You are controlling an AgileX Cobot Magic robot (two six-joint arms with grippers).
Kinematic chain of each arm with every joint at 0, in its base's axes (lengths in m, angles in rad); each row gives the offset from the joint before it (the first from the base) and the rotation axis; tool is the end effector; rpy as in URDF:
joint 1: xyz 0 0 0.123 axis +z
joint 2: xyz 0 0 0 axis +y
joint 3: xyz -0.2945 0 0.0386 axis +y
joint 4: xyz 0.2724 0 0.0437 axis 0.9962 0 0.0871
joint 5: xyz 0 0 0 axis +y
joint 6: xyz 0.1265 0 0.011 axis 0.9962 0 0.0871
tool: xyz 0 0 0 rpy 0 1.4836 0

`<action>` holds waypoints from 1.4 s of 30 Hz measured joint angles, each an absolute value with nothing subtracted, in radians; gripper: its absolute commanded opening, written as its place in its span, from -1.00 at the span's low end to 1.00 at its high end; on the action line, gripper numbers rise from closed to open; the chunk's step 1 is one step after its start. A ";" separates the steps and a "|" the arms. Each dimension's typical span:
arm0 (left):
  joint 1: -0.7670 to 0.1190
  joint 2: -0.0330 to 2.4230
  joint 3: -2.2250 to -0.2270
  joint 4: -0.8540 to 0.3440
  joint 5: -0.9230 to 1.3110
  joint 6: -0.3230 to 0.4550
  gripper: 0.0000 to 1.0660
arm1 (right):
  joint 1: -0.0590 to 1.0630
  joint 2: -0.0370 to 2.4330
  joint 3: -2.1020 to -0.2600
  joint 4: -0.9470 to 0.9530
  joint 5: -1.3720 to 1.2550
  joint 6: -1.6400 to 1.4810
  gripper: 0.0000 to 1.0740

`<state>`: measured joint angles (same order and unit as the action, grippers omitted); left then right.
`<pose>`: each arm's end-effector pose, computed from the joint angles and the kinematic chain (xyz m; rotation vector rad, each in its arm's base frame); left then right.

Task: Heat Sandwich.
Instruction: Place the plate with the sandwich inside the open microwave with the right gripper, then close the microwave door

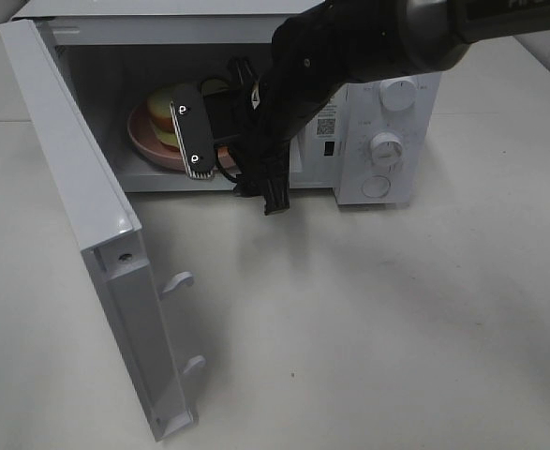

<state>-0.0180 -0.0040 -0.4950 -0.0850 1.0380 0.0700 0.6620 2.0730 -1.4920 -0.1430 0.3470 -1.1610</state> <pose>0.0374 -0.0100 0.2740 0.0916 2.0183 -0.0684 0.4077 0.3099 0.1553 -2.0095 1.3786 -0.3477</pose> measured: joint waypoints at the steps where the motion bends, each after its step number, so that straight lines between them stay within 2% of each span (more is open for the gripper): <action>1: -0.018 -0.004 -0.495 -0.085 1.038 0.070 0.83 | 0.664 2.060 -1.477 -0.143 0.342 -1.161 0.36; 19: -0.018 -0.004 -0.495 -0.085 1.038 0.070 0.83 | 0.678 1.835 -1.261 -0.143 0.337 -1.031 0.36; 42: -0.018 -0.004 -0.495 -0.085 1.038 0.070 0.83 | 0.678 1.544 -1.009 -0.142 0.501 -0.514 0.36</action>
